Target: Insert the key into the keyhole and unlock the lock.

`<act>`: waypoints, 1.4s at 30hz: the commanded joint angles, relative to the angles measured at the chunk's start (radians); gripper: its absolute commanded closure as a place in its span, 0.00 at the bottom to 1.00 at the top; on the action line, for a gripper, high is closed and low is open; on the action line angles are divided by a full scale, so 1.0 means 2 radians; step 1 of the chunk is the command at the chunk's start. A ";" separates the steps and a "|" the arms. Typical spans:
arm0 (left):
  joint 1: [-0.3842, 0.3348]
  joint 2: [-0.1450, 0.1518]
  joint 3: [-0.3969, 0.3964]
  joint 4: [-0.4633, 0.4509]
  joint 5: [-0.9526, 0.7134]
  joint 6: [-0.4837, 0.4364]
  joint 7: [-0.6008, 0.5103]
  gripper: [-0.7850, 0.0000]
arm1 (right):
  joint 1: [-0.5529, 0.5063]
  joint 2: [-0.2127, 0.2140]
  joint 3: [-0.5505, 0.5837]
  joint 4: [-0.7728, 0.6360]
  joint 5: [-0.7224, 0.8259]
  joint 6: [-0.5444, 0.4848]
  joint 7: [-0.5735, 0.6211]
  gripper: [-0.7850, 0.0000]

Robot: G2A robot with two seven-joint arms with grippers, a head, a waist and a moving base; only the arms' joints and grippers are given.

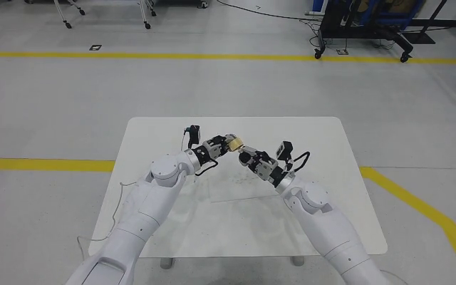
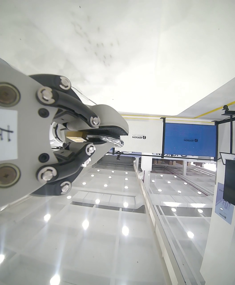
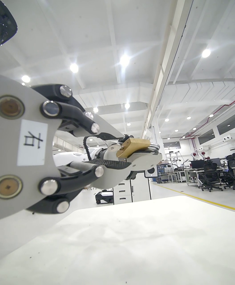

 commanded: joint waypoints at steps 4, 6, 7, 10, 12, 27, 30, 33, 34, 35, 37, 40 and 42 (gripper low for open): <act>0.000 0.000 -0.001 -0.001 0.005 0.000 -0.002 1.00 | 0.000 -0.001 0.002 -0.001 -0.001 0.000 -0.001 1.00; 0.000 0.000 0.000 -0.001 0.006 0.000 -0.003 1.00 | -0.001 -0.001 0.002 -0.002 -0.002 0.000 -0.002 1.00; -0.001 0.000 0.000 -0.001 0.008 0.001 -0.003 1.00 | -0.001 -0.001 0.003 -0.003 -0.001 0.000 -0.002 1.00; -0.001 0.000 0.000 0.000 0.010 0.001 -0.003 1.00 | -0.001 -0.002 0.002 -0.005 -0.002 0.004 -0.003 1.00; -0.002 0.000 0.001 0.000 0.014 -0.002 -0.003 1.00 | 0.000 -0.002 0.002 -0.006 -0.004 0.007 -0.004 1.00; -0.002 -0.002 0.005 -0.002 0.030 -0.018 -0.008 1.00 | -0.005 -0.004 0.004 -0.015 0.001 0.012 -0.002 1.00; 0.001 -0.001 0.004 -0.006 0.038 -0.030 -0.006 1.00 | -0.009 -0.005 0.005 -0.014 0.026 0.022 0.014 1.00; 0.005 0.000 0.003 -0.013 0.053 -0.046 -0.001 1.00 | -0.005 -0.005 0.015 0.001 0.081 0.053 0.063 1.00; 0.006 0.001 0.003 -0.015 0.057 -0.051 0.001 1.00 | -0.003 -0.005 0.018 0.007 0.095 0.062 0.076 1.00; 0.008 0.001 0.004 -0.020 0.064 -0.061 0.003 1.00 | 0.002 -0.005 0.022 0.018 0.119 0.081 0.101 1.00; 0.015 0.002 0.005 -0.029 0.075 -0.080 0.006 1.00 | 0.016 -0.004 0.031 0.050 0.169 0.127 0.156 1.00; 0.022 0.003 0.005 -0.038 0.089 -0.099 0.010 1.00 | 0.037 -0.004 0.037 0.091 0.200 0.165 0.206 1.00; 0.026 0.003 0.006 -0.043 0.097 -0.110 0.013 1.00 | 0.047 -0.003 0.037 0.113 0.208 0.180 0.229 1.00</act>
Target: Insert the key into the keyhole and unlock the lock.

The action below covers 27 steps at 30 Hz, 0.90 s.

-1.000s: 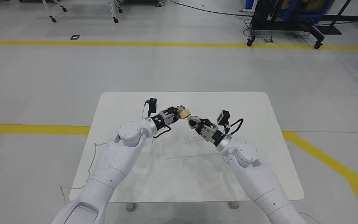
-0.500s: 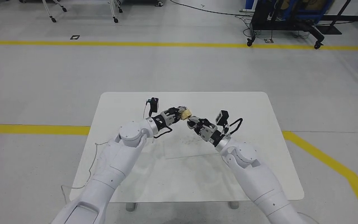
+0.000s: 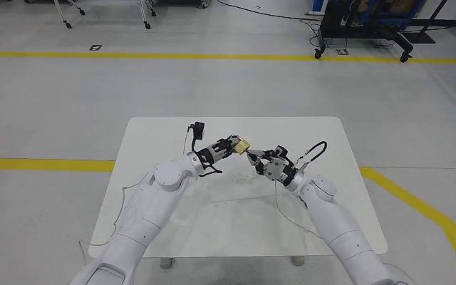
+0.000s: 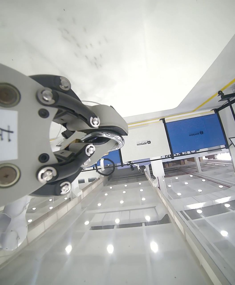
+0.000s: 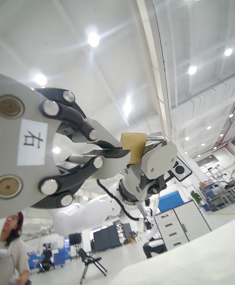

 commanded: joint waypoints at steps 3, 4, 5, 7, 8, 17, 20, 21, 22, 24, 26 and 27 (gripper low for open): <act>0.006 0.001 -0.001 -0.006 0.009 -0.013 0.004 1.00 | 0.017 0.000 -0.001 0.036 0.007 0.019 0.033 1.00; 0.007 0.001 -0.001 -0.007 0.010 -0.013 0.005 1.00 | 0.021 0.000 -0.001 0.043 0.008 0.019 0.038 1.00; 0.008 0.001 -0.001 -0.008 0.010 -0.012 0.005 1.00 | 0.023 0.000 -0.003 0.047 0.005 0.020 0.042 1.00; 0.009 0.001 -0.002 -0.009 0.008 -0.012 0.006 1.00 | 0.026 0.000 -0.006 0.051 -0.003 0.016 0.049 0.84; 0.009 0.001 -0.002 -0.009 0.005 -0.010 0.005 1.00 | 0.028 0.000 -0.007 0.052 -0.006 0.014 0.052 0.75; 0.004 0.000 -0.011 0.000 -0.036 0.025 -0.016 1.00 | 0.020 0.007 0.000 0.032 -0.071 -0.050 0.046 0.27; -0.006 -0.001 -0.006 0.014 -0.037 0.068 -0.025 1.00 | 0.001 0.016 0.024 0.010 -0.105 -0.090 0.030 0.37; -0.010 -0.002 -0.001 0.018 -0.030 0.081 -0.028 1.00 | -0.009 0.019 0.036 -0.001 -0.116 -0.106 0.019 0.33; -0.014 -0.002 0.004 0.023 -0.024 0.098 -0.032 1.00 | -0.021 0.023 0.048 -0.014 -0.125 -0.116 0.012 0.17; -0.024 -0.003 0.017 0.029 0.004 0.117 -0.028 1.00 | -0.047 0.030 0.077 -0.043 -0.138 -0.135 -0.006 0.00; -0.032 -0.005 0.037 0.033 0.046 0.131 -0.025 1.00 | -0.076 0.036 0.107 -0.076 -0.142 -0.146 -0.030 0.00; -0.036 -0.006 0.045 0.036 0.064 0.137 -0.021 1.00 | -0.091 0.038 0.119 -0.095 -0.144 -0.150 -0.041 0.00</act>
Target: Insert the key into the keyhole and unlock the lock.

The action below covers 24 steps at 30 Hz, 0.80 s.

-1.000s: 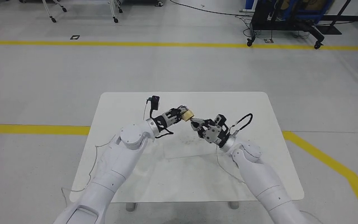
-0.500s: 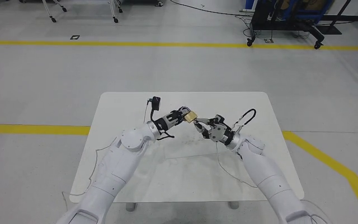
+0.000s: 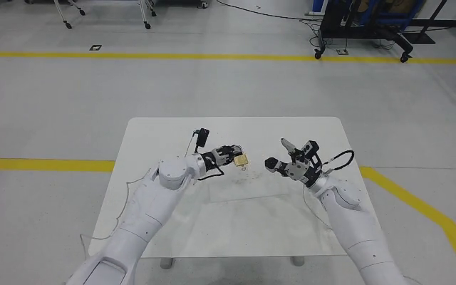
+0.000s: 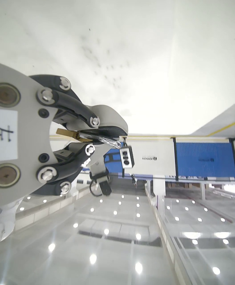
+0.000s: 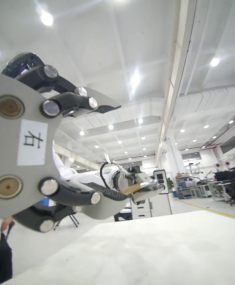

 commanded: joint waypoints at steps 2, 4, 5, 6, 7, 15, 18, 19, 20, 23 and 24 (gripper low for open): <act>-0.011 -0.003 0.036 0.009 0.075 0.019 0.002 1.00 | -0.045 0.005 0.036 -0.058 -0.004 -0.013 -0.031 0.00; -0.018 -0.006 0.061 0.018 0.119 0.036 0.000 1.00 | -0.064 0.007 0.047 -0.082 -0.007 -0.016 -0.043 0.00; -0.023 -0.008 0.072 0.022 0.134 0.043 -0.001 1.00 | -0.064 0.007 0.047 -0.082 -0.007 -0.016 -0.043 0.00; -0.027 -0.010 0.080 0.027 0.147 0.051 0.001 1.00 | -0.064 0.007 0.047 -0.082 -0.007 -0.016 -0.043 0.00; -0.030 -0.013 0.088 0.033 0.155 0.059 0.002 1.00 | -0.064 0.007 0.047 -0.082 -0.007 -0.016 -0.043 0.00; -0.045 -0.023 0.089 0.057 0.131 0.051 -0.009 0.00 | -0.064 0.007 0.047 -0.082 -0.007 -0.016 -0.043 0.00; -0.044 -0.024 0.081 0.058 0.107 0.036 -0.016 0.00 | -0.064 0.007 0.047 -0.082 -0.007 -0.016 -0.043 0.00; -0.044 -0.024 0.077 0.058 0.101 0.031 -0.019 0.00 | -0.064 0.007 0.047 -0.082 -0.007 -0.016 -0.043 0.00; -0.045 -0.023 0.073 0.057 0.102 0.026 -0.018 0.00 | -0.064 0.007 0.047 -0.082 -0.007 -0.016 -0.043 0.00; -0.042 -0.019 0.064 0.044 0.116 0.011 -0.001 0.00 | -0.063 0.006 0.037 -0.086 -0.053 -0.047 -0.086 0.00; -0.035 -0.016 0.058 0.026 0.116 -0.003 0.004 0.00 | -0.065 0.004 0.032 -0.088 -0.071 -0.069 -0.108 0.00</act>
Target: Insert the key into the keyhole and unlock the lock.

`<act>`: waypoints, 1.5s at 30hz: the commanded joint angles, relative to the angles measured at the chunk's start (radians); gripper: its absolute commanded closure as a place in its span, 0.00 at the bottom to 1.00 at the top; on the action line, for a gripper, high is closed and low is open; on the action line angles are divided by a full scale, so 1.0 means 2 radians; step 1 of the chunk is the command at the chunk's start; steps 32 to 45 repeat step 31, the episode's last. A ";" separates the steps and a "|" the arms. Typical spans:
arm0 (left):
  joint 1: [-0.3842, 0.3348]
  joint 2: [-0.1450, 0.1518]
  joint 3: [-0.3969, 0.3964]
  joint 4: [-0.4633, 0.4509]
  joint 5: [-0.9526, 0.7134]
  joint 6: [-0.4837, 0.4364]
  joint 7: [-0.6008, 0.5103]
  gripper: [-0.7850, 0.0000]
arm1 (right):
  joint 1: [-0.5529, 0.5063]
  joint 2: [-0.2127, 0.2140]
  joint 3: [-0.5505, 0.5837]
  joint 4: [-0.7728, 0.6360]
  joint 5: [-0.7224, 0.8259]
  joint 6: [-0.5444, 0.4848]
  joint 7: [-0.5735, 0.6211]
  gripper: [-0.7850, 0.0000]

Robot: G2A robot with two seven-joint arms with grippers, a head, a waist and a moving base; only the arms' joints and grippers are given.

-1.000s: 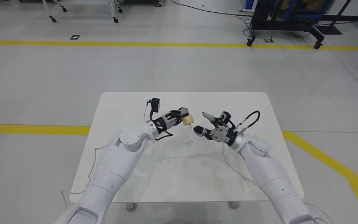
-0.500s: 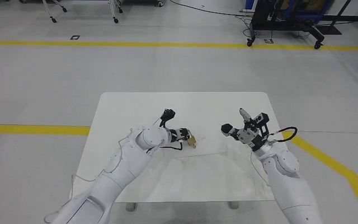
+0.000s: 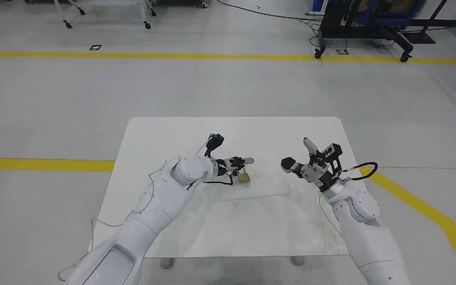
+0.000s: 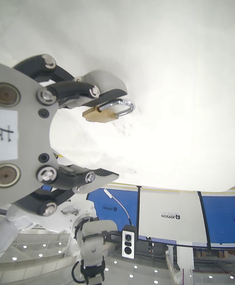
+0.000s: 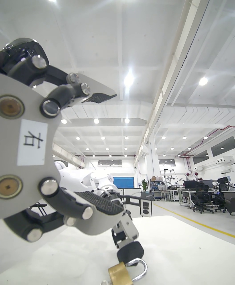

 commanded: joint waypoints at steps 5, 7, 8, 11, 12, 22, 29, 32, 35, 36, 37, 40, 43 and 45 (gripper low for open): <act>0.041 0.020 -0.041 -0.096 0.054 -0.047 0.051 0.00 | -0.003 0.000 0.017 -0.023 -0.037 -0.074 -0.049 0.00; 0.065 0.031 -0.058 -0.144 0.110 -0.062 0.085 0.00 | -0.012 0.002 0.035 -0.042 -0.045 -0.103 -0.059 0.00; 0.081 0.036 -0.070 -0.173 0.134 -0.073 0.107 0.00 | -0.017 0.003 0.048 -0.053 -0.053 -0.120 -0.067 0.00; 0.145 0.052 -0.111 -0.264 0.215 -0.119 0.200 0.00 | -0.037 0.005 0.086 -0.090 -0.099 -0.173 -0.120 0.00; 0.165 0.055 -0.120 -0.282 0.231 -0.135 0.224 0.00 | -0.042 0.004 0.095 -0.101 -0.107 -0.179 -0.138 0.00; 0.192 0.058 -0.134 -0.290 0.223 -0.159 0.244 0.00 | -0.050 0.004 0.111 -0.123 -0.116 -0.195 -0.176 0.00; 0.192 0.058 -0.134 -0.290 0.223 -0.159 0.244 0.00 | -0.050 0.004 0.111 -0.123 -0.117 -0.195 -0.176 0.00; 0.194 0.059 -0.136 -0.291 0.226 -0.158 0.245 0.00 | -0.051 0.004 0.111 -0.124 -0.125 -0.192 -0.177 0.00; 0.194 0.059 -0.136 -0.291 0.226 -0.158 0.245 0.00 | -0.051 0.004 0.111 -0.124 -0.125 -0.192 -0.177 0.00; 0.194 0.059 -0.136 -0.291 0.226 -0.158 0.245 0.00 | -0.051 0.004 0.111 -0.124 -0.125 -0.192 -0.177 0.00; 0.194 0.059 -0.136 -0.291 0.226 -0.158 0.245 0.00 | -0.051 0.004 0.111 -0.124 -0.125 -0.192 -0.177 0.00; 0.194 0.059 -0.136 -0.291 0.226 -0.158 0.245 0.00 | -0.051 0.004 0.111 -0.124 -0.125 -0.192 -0.177 0.00; 0.194 0.059 -0.136 -0.291 0.226 -0.158 0.245 0.00 | -0.051 0.004 0.111 -0.124 -0.125 -0.192 -0.177 0.00; 0.194 0.059 -0.136 -0.291 0.226 -0.158 0.245 0.00 | -0.051 0.004 0.111 -0.124 -0.125 -0.192 -0.177 0.00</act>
